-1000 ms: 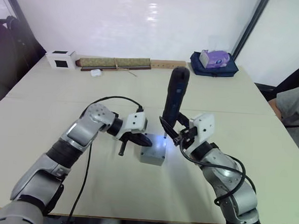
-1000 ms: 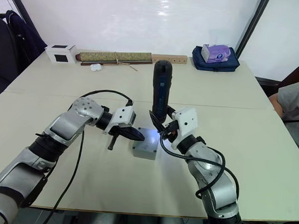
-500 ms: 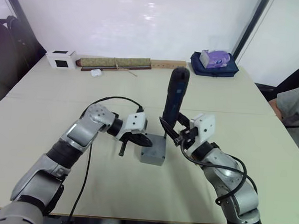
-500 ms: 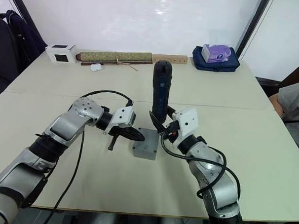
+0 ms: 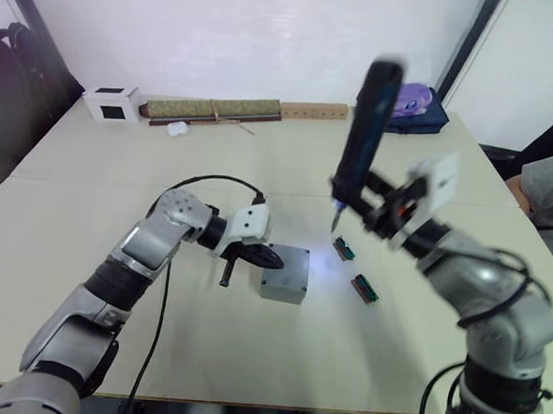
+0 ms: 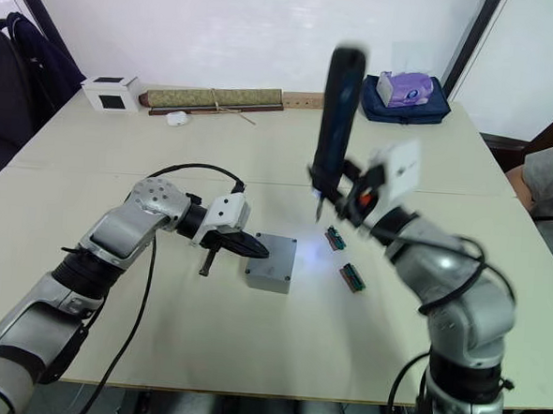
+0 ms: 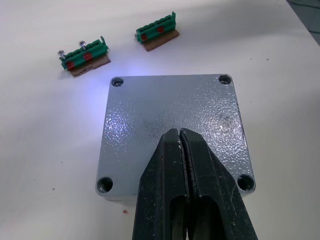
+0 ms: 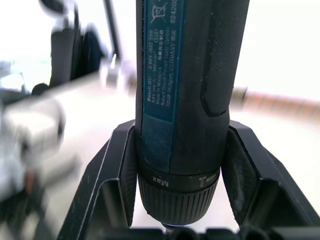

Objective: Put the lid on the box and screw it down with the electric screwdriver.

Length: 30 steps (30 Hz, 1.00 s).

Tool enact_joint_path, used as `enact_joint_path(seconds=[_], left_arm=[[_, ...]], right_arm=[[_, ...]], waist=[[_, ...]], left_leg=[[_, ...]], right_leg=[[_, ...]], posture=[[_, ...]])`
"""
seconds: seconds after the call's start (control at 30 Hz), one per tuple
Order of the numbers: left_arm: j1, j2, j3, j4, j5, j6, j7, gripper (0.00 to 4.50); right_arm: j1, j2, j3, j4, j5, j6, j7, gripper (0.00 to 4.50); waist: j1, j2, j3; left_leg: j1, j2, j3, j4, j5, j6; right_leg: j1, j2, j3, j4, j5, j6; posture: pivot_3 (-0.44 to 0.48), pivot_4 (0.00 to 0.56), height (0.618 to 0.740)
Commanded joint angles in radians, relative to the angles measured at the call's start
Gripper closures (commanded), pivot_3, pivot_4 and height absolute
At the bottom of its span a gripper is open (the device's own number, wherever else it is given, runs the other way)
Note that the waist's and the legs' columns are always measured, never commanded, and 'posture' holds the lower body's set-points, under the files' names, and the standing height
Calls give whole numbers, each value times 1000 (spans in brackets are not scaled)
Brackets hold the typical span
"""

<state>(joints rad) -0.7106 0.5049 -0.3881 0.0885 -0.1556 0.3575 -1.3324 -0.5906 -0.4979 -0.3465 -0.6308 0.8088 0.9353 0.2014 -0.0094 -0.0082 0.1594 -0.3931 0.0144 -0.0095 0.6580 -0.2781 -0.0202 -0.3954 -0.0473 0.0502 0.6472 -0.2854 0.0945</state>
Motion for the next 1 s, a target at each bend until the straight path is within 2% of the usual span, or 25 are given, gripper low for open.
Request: enact_joint_path(seconds=[0.03,0.1,0.17,0.27,0.37,0.47,0.5,0.6,0.77,0.9,1.0], left_arm=[[-42,-99,106,33,-133,186,82,4500],[-61,-108,148,16,-180,234,75,4500],[-67,-96,150,7,-177,222,73,4500],[-57,-75,135,-62,-192,217,48,4500],[-43,-36,99,-182,-217,250,6,4500],[-34,16,36,-245,-170,202,-26,4500],[-34,13,30,-259,-154,160,-15,4500],[-58,-29,47,-292,-183,199,45,4500],[-22,2,20,-342,-177,222,42,4500],[21,34,-1,-361,-176,235,46,4500],[45,70,-20,-391,-162,203,30,4500]], right_arm=[[-2,-128,-166,64,298,252,-64,2720],[21,-208,-235,89,355,307,-90,2720],[59,-303,-262,139,389,419,-118,2720],[142,-406,-303,219,438,569,-120,2720],[307,-575,-284,212,383,606,36,2720],[388,-679,-224,271,343,623,136,2720],[394,-686,-210,301,340,627,158,2720],[387,-674,-173,392,291,623,177,2720],[419,-722,-56,461,177,552,267,2720],[355,-702,5,517,139,594,281,2720],[361,-713,57,517,83,578,285,2720]], waist=[[16,-4,3],[14,-13,8],[13,-6,12],[13,-2,13],[14,0,14],[12,2,15],[10,2,15],[0,1,15],[-7,2,15],[-8,2,15],[-4,2,15]], left_leg=[[0,-1,-2,0,0,0],[-3,0,-3,0,0,0],[-19,0,-5,4,0,0],[-25,-1,-1,5,0,0],[-30,0,0,4,0,0],[-32,-1,0,5,0,0],[-32,-1,1,6,0,0],[-30,-2,3,8,0,0],[-29,-2,3,9,0,0],[-29,-2,3,8,0,0],[-29,-2,3,8,0,0]], right_leg=[[1,-1,-2,-1,0,0],[0,-1,-3,-1,0,1],[-15,-1,-3,2,3,4],[-22,-1,-1,3,3,5],[-28,0,-1,3,3,5],[-30,1,-1,2,3,5],[-30,1,-1,3,4,6],[-27,2,1,3,5,7],[-27,2,2,3,5,8],[-28,3,2,4,5,8],[-28,3,3,4,5,8]], posture=[[0,150,740],[0,150,740],[0,150,740],[0,150,740],[0,150,740],[0,150,740],[0,150,740],[0,150,740],[0,150,740],[0,150,740],[0,150,740]])
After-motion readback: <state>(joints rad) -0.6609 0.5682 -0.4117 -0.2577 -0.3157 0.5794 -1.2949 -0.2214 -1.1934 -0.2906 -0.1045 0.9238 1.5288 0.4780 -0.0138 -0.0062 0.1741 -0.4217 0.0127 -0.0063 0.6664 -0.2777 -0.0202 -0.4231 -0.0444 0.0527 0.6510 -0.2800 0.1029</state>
